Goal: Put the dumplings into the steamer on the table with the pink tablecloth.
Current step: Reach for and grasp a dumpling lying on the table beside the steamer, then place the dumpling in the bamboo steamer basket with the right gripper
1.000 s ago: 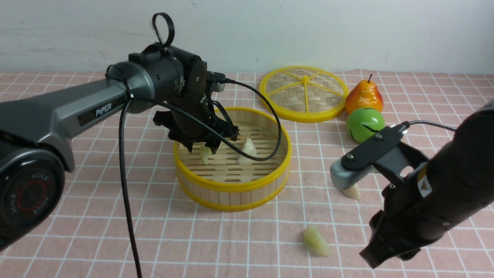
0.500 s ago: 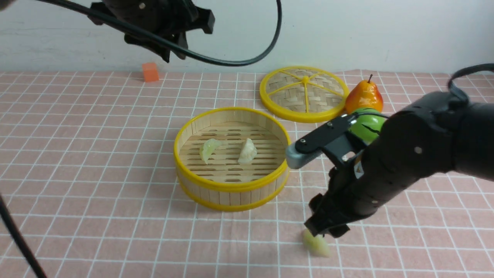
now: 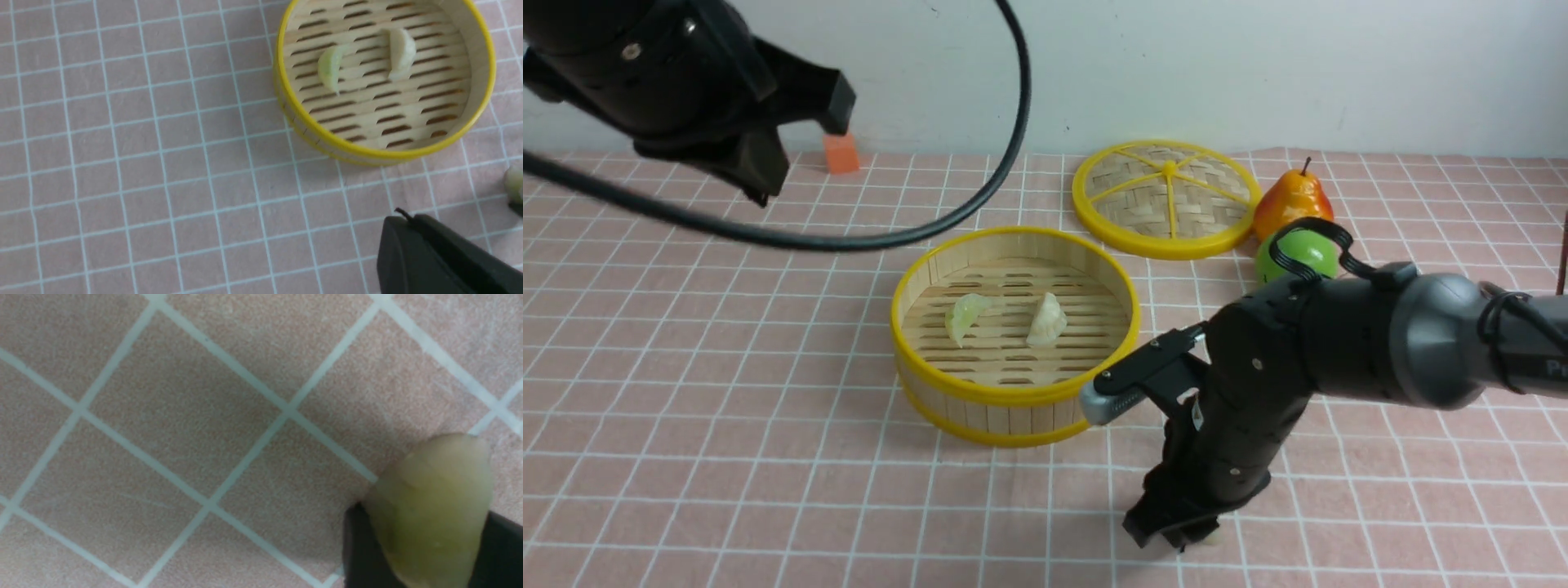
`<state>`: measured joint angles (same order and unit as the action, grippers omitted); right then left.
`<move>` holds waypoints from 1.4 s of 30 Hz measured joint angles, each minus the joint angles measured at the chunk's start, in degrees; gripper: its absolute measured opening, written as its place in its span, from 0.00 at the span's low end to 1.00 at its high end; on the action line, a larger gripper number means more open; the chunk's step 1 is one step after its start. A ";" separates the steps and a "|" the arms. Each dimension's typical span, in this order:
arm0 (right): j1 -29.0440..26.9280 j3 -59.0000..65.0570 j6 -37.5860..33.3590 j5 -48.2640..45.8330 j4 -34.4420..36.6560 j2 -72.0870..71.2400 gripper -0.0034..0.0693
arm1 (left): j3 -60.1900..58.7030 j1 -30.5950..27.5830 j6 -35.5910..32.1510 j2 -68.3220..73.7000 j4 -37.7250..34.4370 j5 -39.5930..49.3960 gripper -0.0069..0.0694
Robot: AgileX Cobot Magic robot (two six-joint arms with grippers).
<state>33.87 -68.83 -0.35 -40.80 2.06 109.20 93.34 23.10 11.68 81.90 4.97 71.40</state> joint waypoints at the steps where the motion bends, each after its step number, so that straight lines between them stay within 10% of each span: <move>1: 0.00 -0.17 0.00 -0.37 0.00 -0.43 0.38 | -3.06 0.00 0.00 -2.81 0.06 0.00 0.07; 18: 3.75 -33.47 -2.01 -12.08 1.60 2.87 0.38 | -28.06 0.00 1.53 -39.32 0.38 0.00 0.07; 33: 3.80 -48.89 -2.12 -9.61 3.14 24.50 0.38 | -29.57 0.00 1.53 -44.23 3.78 0.00 0.07; 42: 3.80 -49.34 -2.13 -14.72 1.24 21.96 0.75 | -29.67 0.00 1.53 -44.23 3.78 0.00 0.07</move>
<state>37.67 -118.17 -2.48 -55.52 3.30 131.16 63.67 23.10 13.21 37.66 8.75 71.40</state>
